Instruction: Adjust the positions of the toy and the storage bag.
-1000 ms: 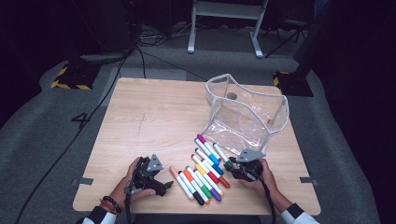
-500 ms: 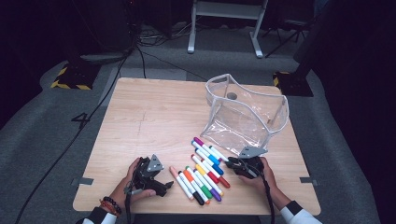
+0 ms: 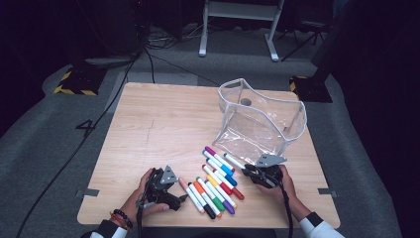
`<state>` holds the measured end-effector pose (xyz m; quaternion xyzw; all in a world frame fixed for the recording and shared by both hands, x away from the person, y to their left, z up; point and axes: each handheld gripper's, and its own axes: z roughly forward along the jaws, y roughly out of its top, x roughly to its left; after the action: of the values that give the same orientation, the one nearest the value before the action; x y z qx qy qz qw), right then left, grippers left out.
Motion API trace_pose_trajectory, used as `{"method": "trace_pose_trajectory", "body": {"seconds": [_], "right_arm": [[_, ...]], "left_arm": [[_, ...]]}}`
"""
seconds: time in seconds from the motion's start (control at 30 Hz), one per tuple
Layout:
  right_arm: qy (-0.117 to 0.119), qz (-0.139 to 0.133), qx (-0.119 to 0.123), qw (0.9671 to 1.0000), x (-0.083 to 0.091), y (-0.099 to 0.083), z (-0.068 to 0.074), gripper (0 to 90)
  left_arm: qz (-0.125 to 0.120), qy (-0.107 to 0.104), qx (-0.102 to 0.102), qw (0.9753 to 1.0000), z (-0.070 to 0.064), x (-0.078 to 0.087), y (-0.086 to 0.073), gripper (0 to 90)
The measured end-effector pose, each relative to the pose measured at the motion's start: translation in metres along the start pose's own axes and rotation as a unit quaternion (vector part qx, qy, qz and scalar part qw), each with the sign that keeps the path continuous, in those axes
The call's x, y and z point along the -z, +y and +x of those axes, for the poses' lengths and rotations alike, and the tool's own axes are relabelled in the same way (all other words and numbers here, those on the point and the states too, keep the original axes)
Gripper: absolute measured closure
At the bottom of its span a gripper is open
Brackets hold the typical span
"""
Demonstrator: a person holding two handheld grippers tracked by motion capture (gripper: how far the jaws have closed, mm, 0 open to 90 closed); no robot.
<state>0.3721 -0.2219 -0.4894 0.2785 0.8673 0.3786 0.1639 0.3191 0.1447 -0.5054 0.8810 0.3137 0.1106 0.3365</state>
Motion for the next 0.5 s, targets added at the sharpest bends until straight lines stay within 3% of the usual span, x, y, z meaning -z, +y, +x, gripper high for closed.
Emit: {"method": "trace_pose_trajectory", "body": {"seconds": [0.5], "right_arm": [[0.007,-0.029,0.018,0.9994,0.019,0.006,0.004,74.9]], "left_arm": [[0.001,-0.007,-0.008,0.9999,0.002,0.000,0.000,0.5]]}}
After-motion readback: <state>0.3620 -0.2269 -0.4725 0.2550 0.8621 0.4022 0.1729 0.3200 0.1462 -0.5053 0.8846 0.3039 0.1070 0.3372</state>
